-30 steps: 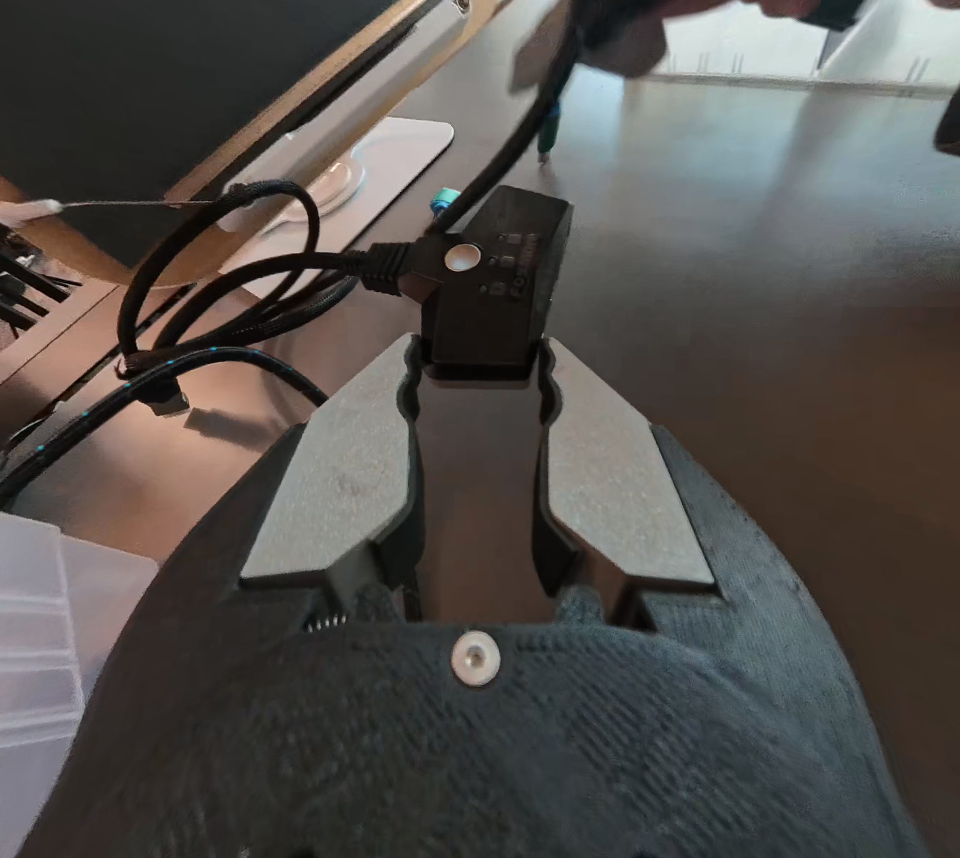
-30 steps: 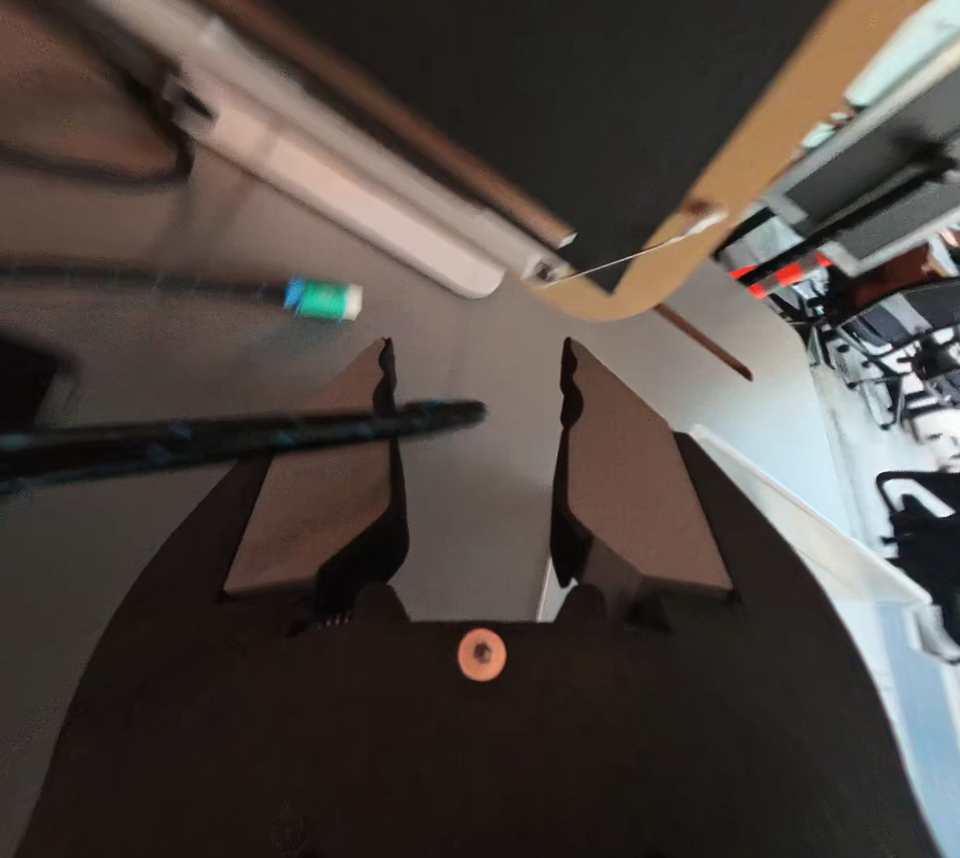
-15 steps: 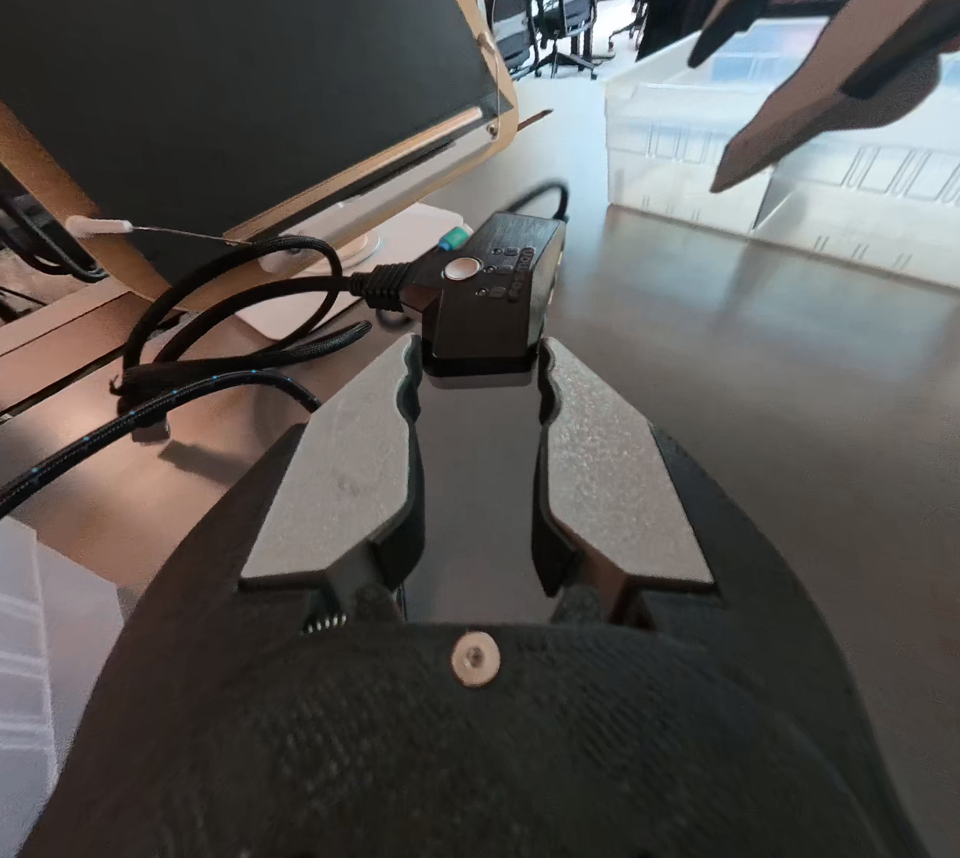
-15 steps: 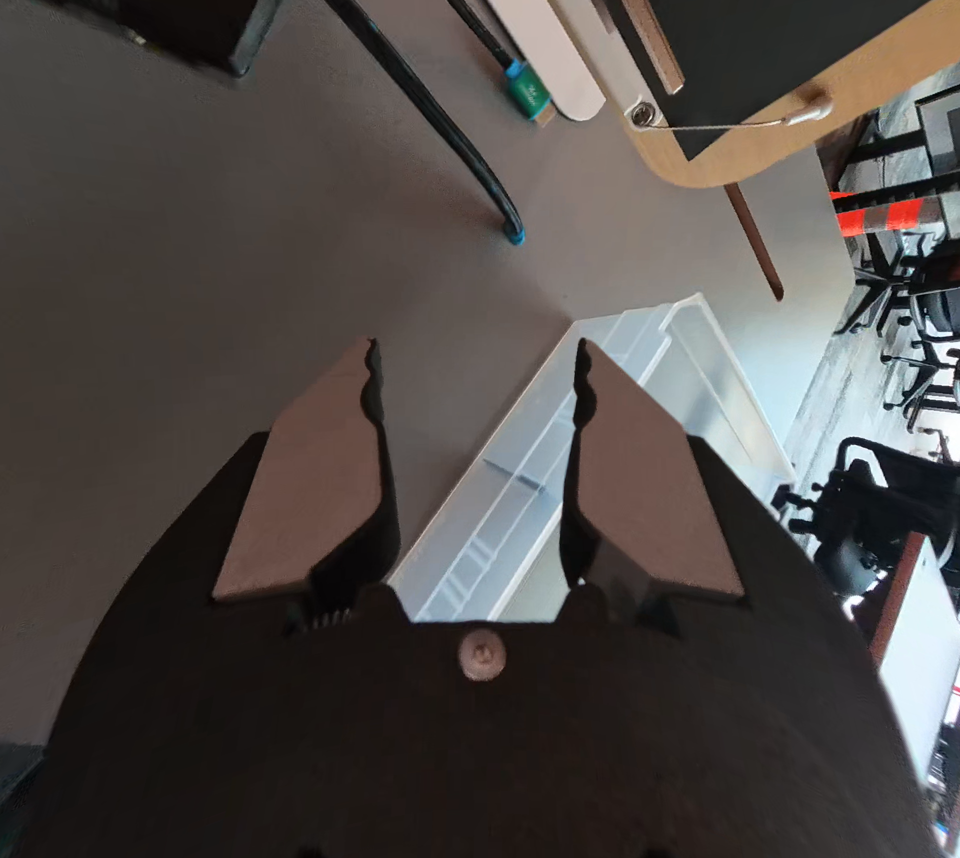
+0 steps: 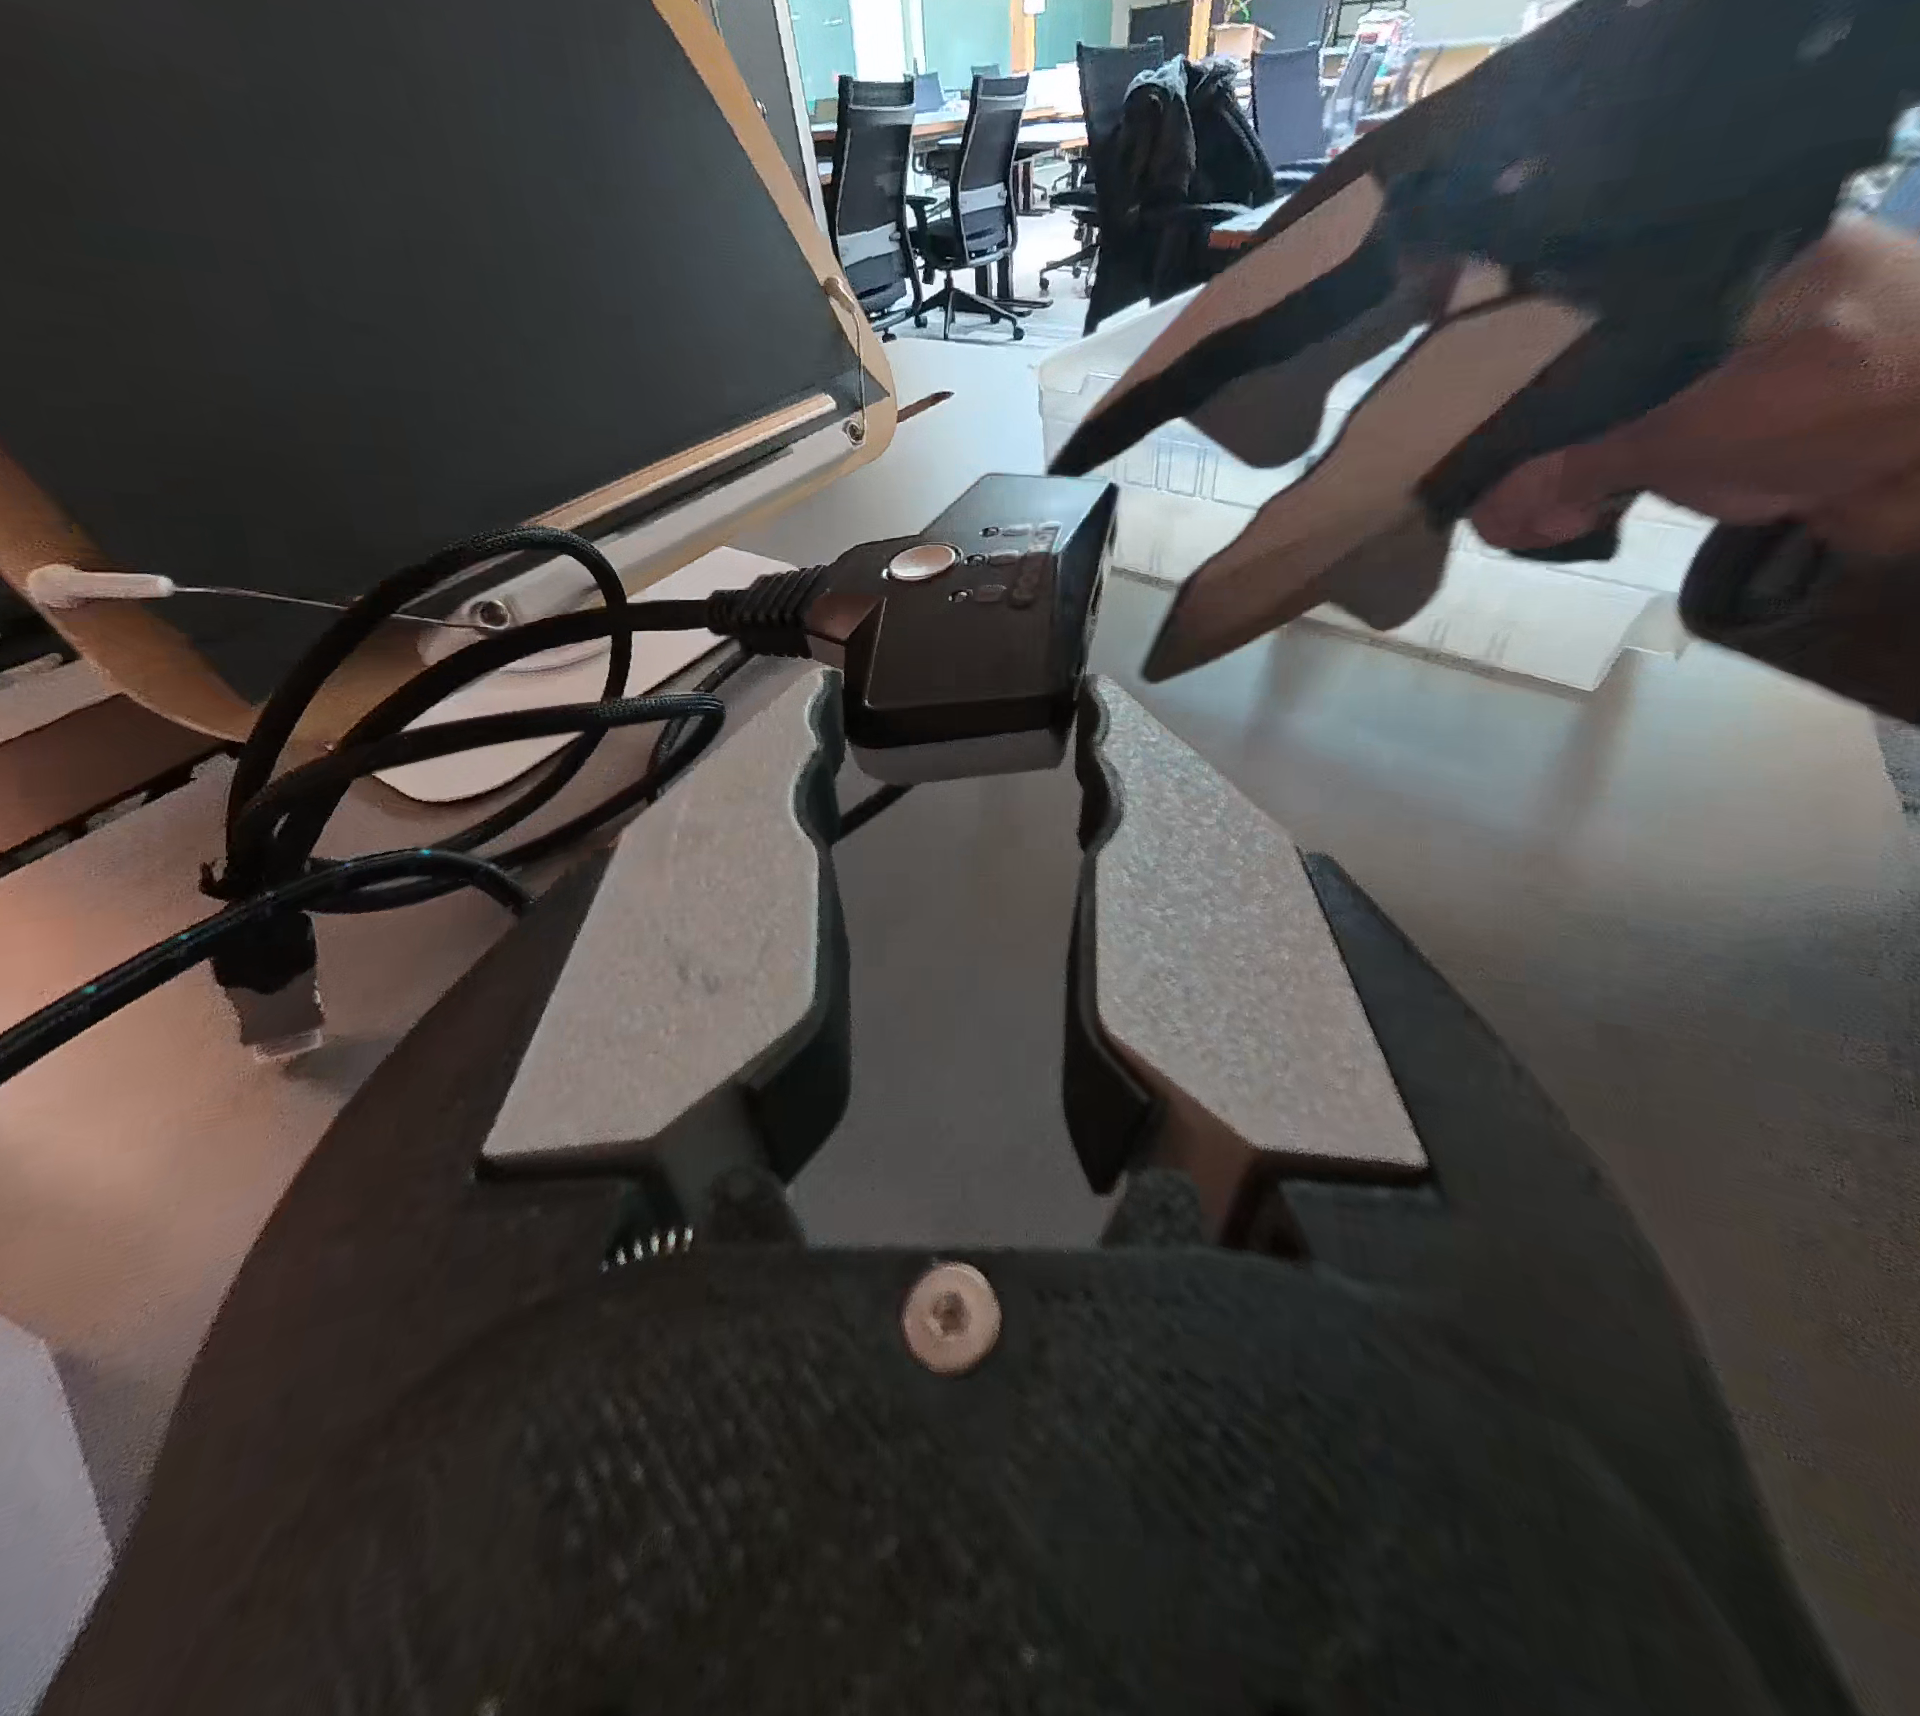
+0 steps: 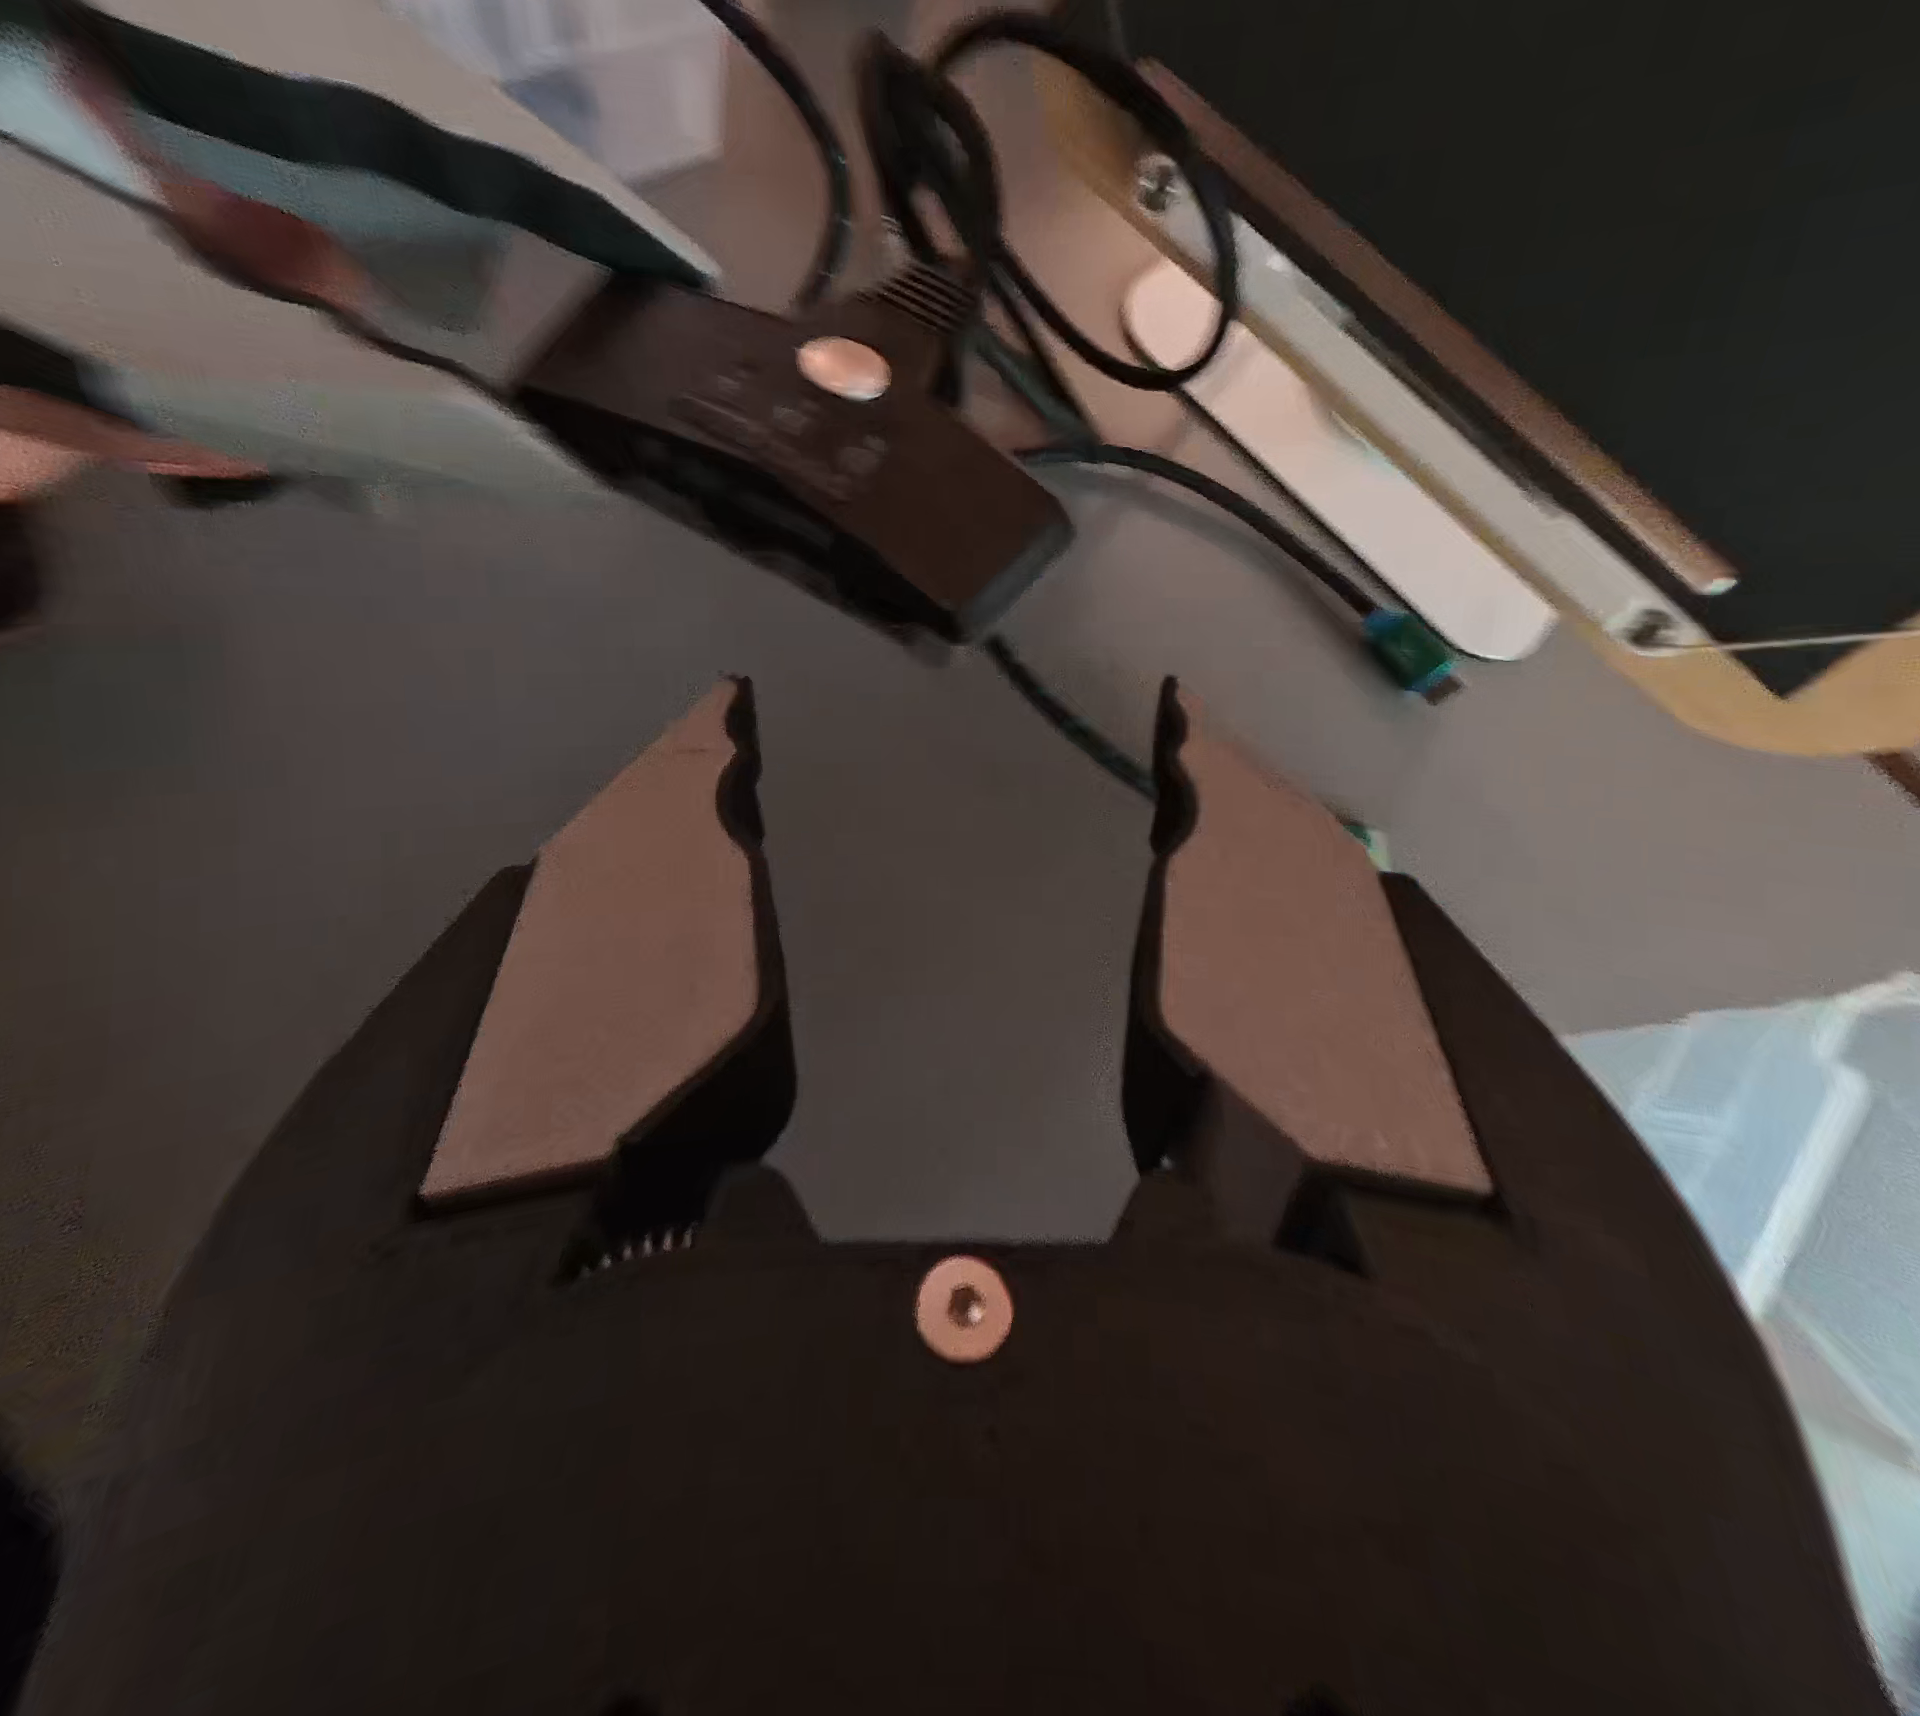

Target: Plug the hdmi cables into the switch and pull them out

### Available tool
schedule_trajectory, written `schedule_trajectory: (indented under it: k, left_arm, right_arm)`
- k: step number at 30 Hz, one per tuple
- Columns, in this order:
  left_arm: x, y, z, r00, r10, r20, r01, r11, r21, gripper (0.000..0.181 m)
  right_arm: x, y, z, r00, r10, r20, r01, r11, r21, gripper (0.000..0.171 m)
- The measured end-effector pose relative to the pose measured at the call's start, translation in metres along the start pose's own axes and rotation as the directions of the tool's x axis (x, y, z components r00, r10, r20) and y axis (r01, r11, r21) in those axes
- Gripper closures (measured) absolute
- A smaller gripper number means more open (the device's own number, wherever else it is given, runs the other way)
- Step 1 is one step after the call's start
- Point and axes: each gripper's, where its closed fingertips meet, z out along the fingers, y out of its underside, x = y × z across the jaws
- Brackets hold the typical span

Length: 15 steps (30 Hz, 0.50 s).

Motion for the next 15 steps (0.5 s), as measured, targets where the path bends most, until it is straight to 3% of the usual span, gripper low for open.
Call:
schedule_trajectory:
  k: [2,7,11,13,15]
  left_arm:
    - [-0.003,-0.001,-0.002,1.000,-0.004,0.007,0.004,1.000,0.006,0.138]
    - [-0.007,0.003,-0.001,1.000,-0.004,0.008,0.004,1.000,-0.017,0.138]
    - [-0.007,0.004,-0.002,1.000,-0.023,-0.002,0.023,0.999,-0.030,0.138]
    - [-0.011,0.003,-0.005,0.998,-0.057,-0.003,0.057,0.998,-0.025,0.138]
    - [-0.012,0.004,-0.005,0.999,-0.043,0.006,0.043,0.999,-0.028,0.138]
  right_arm:
    - [0.011,-0.005,0.012,0.992,-0.068,-0.110,0.071,0.997,0.026,0.095]
    - [0.000,-0.026,0.023,0.912,-0.343,-0.223,0.379,0.915,0.140,0.096]
    - [-0.009,-0.037,0.028,0.762,-0.553,-0.337,0.622,0.769,0.147,0.131]
    - [-0.010,-0.041,0.031,0.695,-0.598,-0.399,0.693,0.705,0.150,0.139]
    - [-0.012,-0.040,0.035,0.691,-0.596,-0.410,0.701,0.690,0.180,0.143]
